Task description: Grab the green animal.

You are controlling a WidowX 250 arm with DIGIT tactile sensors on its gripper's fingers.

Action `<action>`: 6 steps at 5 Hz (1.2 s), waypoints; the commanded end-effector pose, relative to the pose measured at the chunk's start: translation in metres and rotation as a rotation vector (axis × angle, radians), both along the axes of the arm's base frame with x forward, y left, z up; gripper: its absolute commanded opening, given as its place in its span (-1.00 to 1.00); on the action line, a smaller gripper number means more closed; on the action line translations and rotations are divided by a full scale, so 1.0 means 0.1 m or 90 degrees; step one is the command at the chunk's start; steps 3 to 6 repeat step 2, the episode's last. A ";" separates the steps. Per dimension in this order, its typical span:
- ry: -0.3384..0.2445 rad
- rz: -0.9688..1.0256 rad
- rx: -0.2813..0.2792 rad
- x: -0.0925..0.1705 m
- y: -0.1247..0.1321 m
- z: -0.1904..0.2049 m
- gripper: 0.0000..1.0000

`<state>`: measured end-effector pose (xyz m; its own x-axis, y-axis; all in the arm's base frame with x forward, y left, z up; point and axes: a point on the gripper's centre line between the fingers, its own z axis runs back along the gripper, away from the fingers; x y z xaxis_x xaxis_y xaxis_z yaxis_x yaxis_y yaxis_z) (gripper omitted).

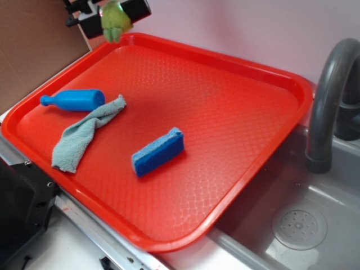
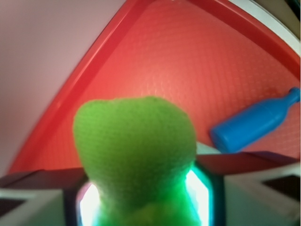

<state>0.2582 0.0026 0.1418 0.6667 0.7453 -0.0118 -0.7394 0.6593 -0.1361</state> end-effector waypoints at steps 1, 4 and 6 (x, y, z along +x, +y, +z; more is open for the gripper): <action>-0.074 -0.113 0.027 -0.35 0.03 0.32 -1.00; -0.061 -0.161 0.043 -0.35 -0.01 0.31 -1.00; -0.061 -0.161 0.043 -0.35 -0.01 0.31 -1.00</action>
